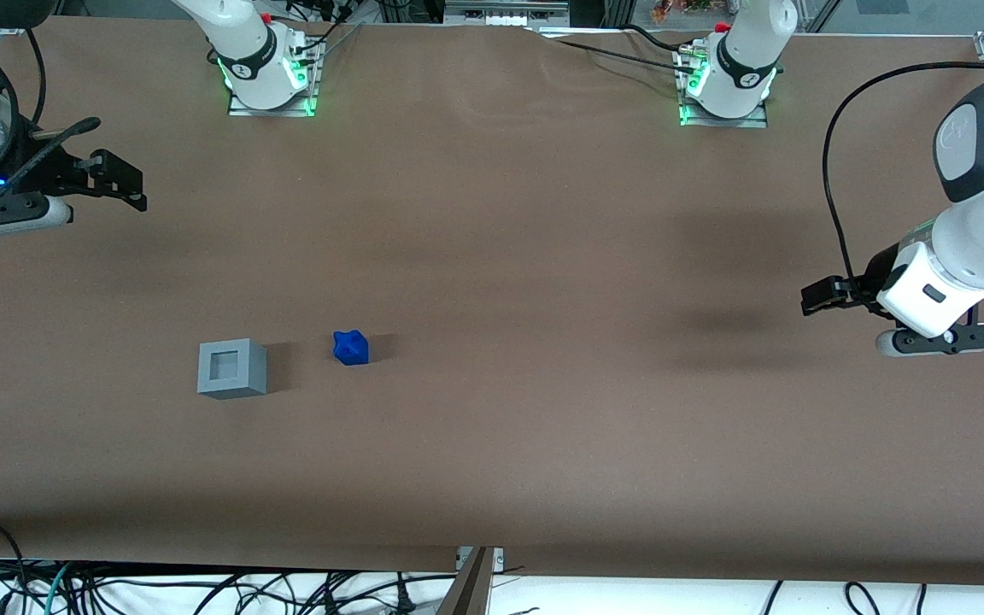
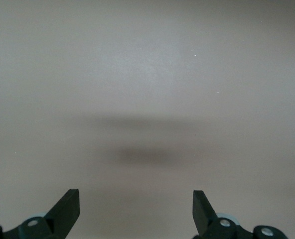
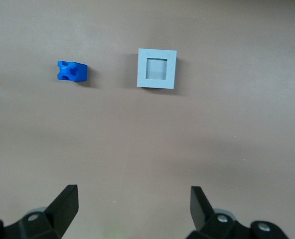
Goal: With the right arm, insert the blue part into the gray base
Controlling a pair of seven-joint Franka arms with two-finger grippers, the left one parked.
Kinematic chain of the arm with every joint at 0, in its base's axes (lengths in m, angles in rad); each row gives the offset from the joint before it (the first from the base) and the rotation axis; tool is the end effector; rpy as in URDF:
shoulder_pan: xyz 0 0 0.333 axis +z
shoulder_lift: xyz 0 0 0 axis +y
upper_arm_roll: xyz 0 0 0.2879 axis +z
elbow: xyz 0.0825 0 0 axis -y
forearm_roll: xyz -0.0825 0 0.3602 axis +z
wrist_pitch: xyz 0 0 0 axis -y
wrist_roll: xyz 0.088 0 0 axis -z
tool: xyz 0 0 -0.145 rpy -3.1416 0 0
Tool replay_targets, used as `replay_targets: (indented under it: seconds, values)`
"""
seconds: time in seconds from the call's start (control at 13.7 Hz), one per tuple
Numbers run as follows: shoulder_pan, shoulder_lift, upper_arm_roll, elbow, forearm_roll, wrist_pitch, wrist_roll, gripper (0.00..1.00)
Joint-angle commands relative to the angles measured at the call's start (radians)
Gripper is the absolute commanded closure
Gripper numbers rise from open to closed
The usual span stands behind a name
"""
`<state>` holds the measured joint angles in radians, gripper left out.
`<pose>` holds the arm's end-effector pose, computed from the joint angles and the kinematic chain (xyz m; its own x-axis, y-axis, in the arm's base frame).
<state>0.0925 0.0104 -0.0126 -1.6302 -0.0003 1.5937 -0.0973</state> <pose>0.5300 0.0424 0.5282 0.9832 0.1762 -0.0467 0.1762 -0.9843 -0.0041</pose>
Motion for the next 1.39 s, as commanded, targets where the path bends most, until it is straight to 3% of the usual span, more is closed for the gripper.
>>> replay_targets:
  seconds: [0.0,1.31]
  values:
    - [-0.013,0.005,0.014,0.032,-0.023,-0.034,-0.009,0.01]
    - [-0.013,0.003,0.013,0.032,-0.023,-0.041,-0.015,0.01]
